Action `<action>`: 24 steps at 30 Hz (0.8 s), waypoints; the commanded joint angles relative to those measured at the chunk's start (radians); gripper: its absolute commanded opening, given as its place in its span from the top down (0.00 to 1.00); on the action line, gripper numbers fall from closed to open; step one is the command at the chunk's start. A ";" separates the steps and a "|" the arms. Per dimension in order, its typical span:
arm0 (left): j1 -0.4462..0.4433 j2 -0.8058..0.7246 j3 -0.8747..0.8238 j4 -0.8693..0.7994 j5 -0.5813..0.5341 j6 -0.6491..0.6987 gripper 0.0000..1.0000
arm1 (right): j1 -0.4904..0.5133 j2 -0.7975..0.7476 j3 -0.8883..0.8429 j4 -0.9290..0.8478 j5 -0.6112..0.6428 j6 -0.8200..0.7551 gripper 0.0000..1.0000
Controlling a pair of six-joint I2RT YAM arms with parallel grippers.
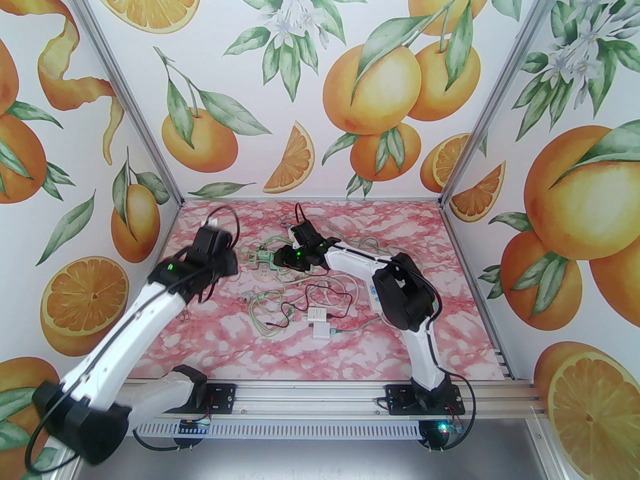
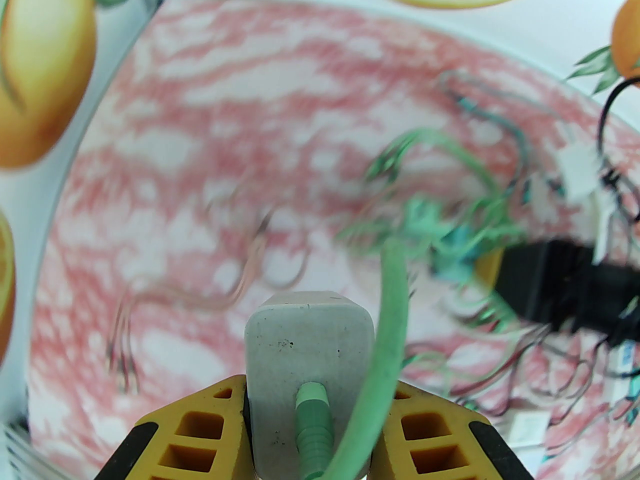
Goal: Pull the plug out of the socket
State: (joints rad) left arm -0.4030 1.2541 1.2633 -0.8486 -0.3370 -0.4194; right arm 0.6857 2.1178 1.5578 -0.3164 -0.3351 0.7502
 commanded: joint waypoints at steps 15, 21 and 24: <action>-0.026 0.567 0.905 -0.065 0.078 0.272 1.00 | -0.132 -0.423 -0.331 0.039 0.187 -0.047 0.00; 0.002 0.689 1.201 -0.123 0.026 0.323 1.00 | -0.141 -0.435 -0.344 0.040 0.202 -0.046 0.00; 0.050 0.669 1.208 -0.087 0.019 0.326 1.00 | -0.141 -0.428 -0.343 0.038 0.193 -0.044 0.00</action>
State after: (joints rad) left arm -0.4034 1.9438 2.4172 -0.9463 -0.2810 -0.1234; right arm 0.5465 1.7016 1.2228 -0.2840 -0.1638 0.7151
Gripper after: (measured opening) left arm 0.337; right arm 0.996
